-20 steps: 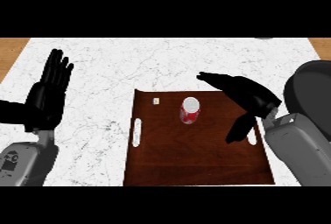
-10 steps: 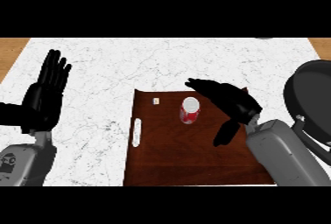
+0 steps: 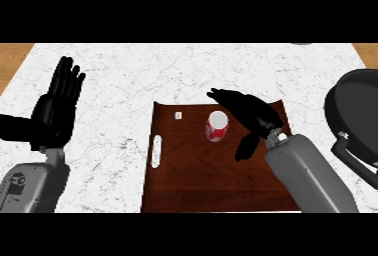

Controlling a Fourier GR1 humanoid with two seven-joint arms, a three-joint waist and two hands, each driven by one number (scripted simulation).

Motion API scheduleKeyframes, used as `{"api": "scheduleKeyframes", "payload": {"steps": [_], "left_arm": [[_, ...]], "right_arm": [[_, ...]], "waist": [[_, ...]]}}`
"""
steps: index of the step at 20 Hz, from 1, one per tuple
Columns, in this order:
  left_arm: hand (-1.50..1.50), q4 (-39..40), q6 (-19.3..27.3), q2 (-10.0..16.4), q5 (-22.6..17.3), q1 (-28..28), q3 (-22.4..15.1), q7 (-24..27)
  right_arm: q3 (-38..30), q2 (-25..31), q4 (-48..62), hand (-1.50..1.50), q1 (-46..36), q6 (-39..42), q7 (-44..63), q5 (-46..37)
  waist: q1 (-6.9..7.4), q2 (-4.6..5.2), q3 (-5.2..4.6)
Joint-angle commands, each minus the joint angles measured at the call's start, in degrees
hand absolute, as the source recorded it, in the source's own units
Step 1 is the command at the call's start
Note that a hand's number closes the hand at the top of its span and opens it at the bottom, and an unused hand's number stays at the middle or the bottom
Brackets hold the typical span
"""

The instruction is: Pick the can from the tray and place it in the pot

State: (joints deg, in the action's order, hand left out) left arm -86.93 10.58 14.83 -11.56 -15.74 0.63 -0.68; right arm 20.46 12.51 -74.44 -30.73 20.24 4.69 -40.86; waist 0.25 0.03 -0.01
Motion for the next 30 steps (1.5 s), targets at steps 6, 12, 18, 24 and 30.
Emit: {"api": "scheduleKeyframes", "payload": {"steps": [6,12,18,24,30], "left_arm": [[0.00,-4.0,-1.1,-1.1,1.9,-0.3,0.1,-5.1],[0.00,-5.6,-1.3,-0.3,2.4,-1.4,2.5,-7.1],[0.00,1.2,-3.2,-2.2,1.9,0.0,3.6,-0.3],[0.00,-6.0,-1.1,-3.7,4.8,1.1,0.7,-5.6],[0.00,-1.1,-4.8,-2.3,2.1,-0.3,5.0,-2.5]], "right_arm": [[-2.0,-4.7,9.9,-1.50,-0.2,-4.8,-5.8,-6.5],[-3.2,-7.3,14.0,-1.50,-1.2,-5.4,-8.9,-8.3],[2.6,-12.3,18.9,1.50,-2.9,-11.6,-14.0,-12.3],[3.1,-12.4,21.6,1.50,-4.0,-16.2,-16.1,-12.7],[-0.6,-12.0,18.2,1.50,-5.8,-15.9,-13.2,-16.6]], "waist": [[0.04,-0.01,0.02],[0.04,-0.05,0.02],[0.17,0.11,0.01],[0.27,-0.03,0.03],[-0.07,-0.07,0.00]]}}
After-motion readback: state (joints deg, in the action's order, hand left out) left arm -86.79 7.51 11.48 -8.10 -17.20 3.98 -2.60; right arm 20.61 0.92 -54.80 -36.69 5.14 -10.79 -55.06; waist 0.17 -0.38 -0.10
